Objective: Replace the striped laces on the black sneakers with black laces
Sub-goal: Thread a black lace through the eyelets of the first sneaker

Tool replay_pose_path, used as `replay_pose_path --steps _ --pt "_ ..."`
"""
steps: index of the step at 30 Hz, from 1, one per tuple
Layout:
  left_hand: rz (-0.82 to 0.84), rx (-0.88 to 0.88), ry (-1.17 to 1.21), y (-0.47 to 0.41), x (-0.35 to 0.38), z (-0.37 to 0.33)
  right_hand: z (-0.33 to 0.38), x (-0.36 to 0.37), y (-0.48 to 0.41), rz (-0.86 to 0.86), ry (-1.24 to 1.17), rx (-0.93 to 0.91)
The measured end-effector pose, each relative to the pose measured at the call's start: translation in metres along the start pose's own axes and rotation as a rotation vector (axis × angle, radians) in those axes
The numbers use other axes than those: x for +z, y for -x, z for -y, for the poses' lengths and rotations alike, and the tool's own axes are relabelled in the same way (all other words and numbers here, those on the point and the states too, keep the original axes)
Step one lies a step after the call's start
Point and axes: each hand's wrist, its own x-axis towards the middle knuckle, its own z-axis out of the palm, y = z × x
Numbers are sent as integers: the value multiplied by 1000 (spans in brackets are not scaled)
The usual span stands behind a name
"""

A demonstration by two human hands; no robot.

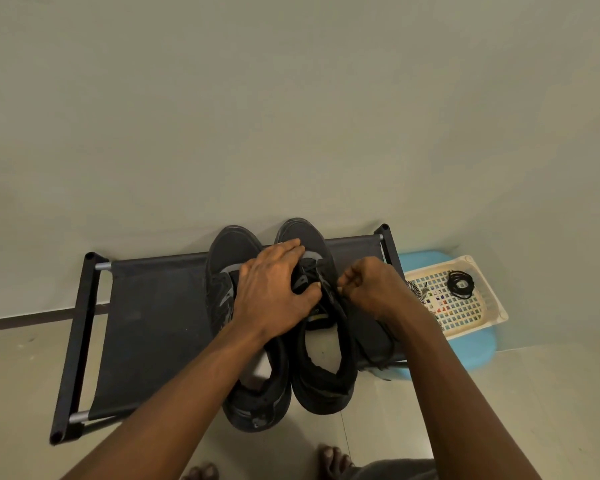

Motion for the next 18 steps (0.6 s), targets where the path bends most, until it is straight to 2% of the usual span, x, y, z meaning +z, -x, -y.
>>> replay_pose_path --steps 4,6,10,18 --pt "0 0 2 0 0 0 -1 0 2 44 24 -3" --pt "-1 1 3 0 0 0 -1 0 2 72 -18 -1" --pt "-2 -2 7 0 0 0 -2 2 1 20 -98 -5" --pt "-3 3 4 -1 0 0 4 -2 5 82 -184 -22"
